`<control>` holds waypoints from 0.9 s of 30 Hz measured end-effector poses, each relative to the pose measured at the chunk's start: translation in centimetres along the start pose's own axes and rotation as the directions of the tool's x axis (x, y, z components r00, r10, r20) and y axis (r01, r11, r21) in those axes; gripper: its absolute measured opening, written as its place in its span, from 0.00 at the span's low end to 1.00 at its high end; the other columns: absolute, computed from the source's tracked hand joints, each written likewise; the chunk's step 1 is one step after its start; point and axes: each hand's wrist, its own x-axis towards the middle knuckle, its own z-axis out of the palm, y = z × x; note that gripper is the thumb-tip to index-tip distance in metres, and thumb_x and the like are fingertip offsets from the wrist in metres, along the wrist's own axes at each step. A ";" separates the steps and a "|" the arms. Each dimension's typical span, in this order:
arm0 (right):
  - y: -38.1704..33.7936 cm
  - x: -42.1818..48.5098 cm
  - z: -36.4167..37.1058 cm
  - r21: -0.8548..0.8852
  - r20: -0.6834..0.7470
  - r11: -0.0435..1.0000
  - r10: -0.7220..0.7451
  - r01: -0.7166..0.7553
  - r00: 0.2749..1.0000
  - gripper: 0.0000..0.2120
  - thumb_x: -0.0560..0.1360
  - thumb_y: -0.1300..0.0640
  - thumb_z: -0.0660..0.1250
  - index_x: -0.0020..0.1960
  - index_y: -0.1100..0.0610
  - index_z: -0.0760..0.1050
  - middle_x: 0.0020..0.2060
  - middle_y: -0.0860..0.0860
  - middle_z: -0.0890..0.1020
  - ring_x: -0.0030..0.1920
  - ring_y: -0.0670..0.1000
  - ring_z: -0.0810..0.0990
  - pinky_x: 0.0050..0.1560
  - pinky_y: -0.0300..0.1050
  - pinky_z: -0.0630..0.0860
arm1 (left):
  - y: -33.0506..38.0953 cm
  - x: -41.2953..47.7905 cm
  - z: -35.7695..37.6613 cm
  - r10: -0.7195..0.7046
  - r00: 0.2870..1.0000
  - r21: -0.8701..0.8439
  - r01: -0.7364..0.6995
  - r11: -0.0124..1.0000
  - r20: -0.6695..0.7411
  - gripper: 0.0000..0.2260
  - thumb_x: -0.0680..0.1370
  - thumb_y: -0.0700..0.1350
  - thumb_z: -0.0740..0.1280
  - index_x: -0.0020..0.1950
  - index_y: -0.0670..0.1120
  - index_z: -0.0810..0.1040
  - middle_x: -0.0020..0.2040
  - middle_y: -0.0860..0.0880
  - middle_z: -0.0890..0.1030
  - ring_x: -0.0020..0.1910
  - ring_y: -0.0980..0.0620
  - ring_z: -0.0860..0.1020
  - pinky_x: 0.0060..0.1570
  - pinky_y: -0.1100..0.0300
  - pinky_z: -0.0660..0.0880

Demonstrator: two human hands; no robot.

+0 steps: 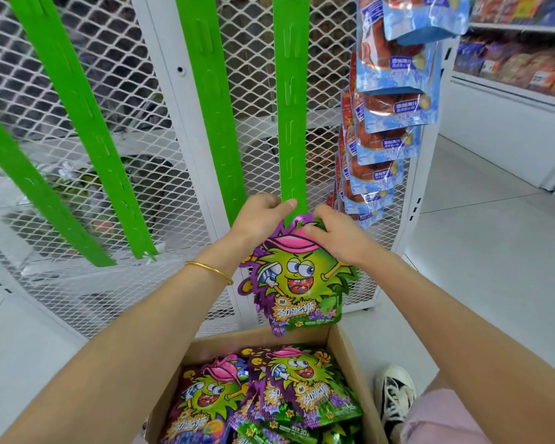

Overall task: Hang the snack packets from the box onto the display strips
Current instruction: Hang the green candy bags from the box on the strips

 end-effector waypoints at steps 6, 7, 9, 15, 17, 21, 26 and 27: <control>1.7 -1.6 1.8 0.034 -0.181 0.997 0.067 -0.062 0.981 0.19 0.74 0.55 0.67 0.61 0.59 0.67 0.57 0.55 0.74 0.56 0.53 0.74 0.57 0.49 0.72 | -1.7 -0.3 0.4 0.135 0.991 0.179 -0.134 0.975 0.010 0.12 0.77 0.48 0.65 0.50 0.39 0.75 0.48 0.38 0.81 0.51 0.42 0.79 0.51 0.55 0.76; 1.9 -2.3 2.2 0.011 -0.251 0.999 0.052 -0.051 0.966 0.21 0.74 0.57 0.68 0.64 0.60 0.66 0.59 0.56 0.72 0.59 0.54 0.72 0.60 0.48 0.70 | -2.0 -0.6 0.5 0.166 0.986 0.225 -0.167 0.960 0.025 0.10 0.77 0.46 0.66 0.54 0.41 0.75 0.51 0.40 0.81 0.55 0.44 0.78 0.54 0.57 0.74; 2.3 -4.1 3.3 -0.024 -0.419 0.999 0.026 -0.040 0.908 0.22 0.72 0.63 0.67 0.64 0.62 0.67 0.60 0.58 0.71 0.61 0.56 0.70 0.61 0.48 0.69 | -2.7 -1.0 0.4 0.245 0.969 0.296 -0.234 0.926 0.000 0.18 0.76 0.42 0.67 0.65 0.41 0.71 0.59 0.41 0.78 0.61 0.45 0.75 0.61 0.55 0.71; 5.3 -9.7 11.9 -0.013 0.154 0.975 0.221 -0.222 0.963 0.18 0.75 0.56 0.66 0.62 0.60 0.70 0.59 0.56 0.74 0.57 0.55 0.75 0.59 0.49 0.72 | -7.2 -3.7 1.0 0.299 0.937 0.367 -0.217 0.905 -0.181 0.21 0.74 0.39 0.65 0.68 0.43 0.70 0.63 0.45 0.75 0.63 0.45 0.70 0.63 0.56 0.64; 5.6 -11.4 14.6 0.008 0.488 0.958 0.247 -0.287 0.837 0.24 0.72 0.48 0.69 0.64 0.59 0.70 0.61 0.55 0.75 0.60 0.53 0.75 0.59 0.45 0.72 | -9.4 -5.3 1.8 0.246 0.956 0.346 -0.179 0.921 -0.159 0.19 0.75 0.39 0.65 0.67 0.42 0.71 0.62 0.44 0.75 0.62 0.44 0.70 0.61 0.55 0.64; 5.3 -13.5 18.6 -0.159 0.732 0.940 0.317 -0.301 0.604 0.47 0.66 0.37 0.71 0.73 0.62 0.56 0.70 0.56 0.65 0.70 0.56 0.65 0.69 0.48 0.65 | -13.7 -7.9 2.7 0.090 0.994 0.338 -0.065 0.939 -0.060 0.17 0.76 0.39 0.64 0.65 0.44 0.72 0.64 0.45 0.74 0.65 0.46 0.70 0.64 0.47 0.67; 5.8 -13.4 18.8 -0.241 0.673 0.953 0.299 -0.182 0.676 0.19 0.72 0.47 0.67 0.53 0.61 0.70 0.49 0.57 0.78 0.53 0.58 0.77 0.48 0.47 0.74 | -16.0 -9.7 3.3 -0.078 0.996 0.299 0.064 0.952 0.037 0.16 0.77 0.37 0.62 0.65 0.42 0.72 0.65 0.44 0.74 0.65 0.46 0.70 0.65 0.55 0.64; 5.8 -13.3 18.4 -0.238 0.667 0.958 0.283 -0.162 0.690 0.14 0.74 0.49 0.64 0.45 0.60 0.69 0.41 0.56 0.76 0.48 0.58 0.78 0.42 0.46 0.71 | -16.1 -9.9 3.5 -0.115 0.991 0.278 0.094 0.956 0.063 0.16 0.77 0.37 0.62 0.65 0.42 0.72 0.65 0.44 0.74 0.65 0.46 0.71 0.64 0.57 0.65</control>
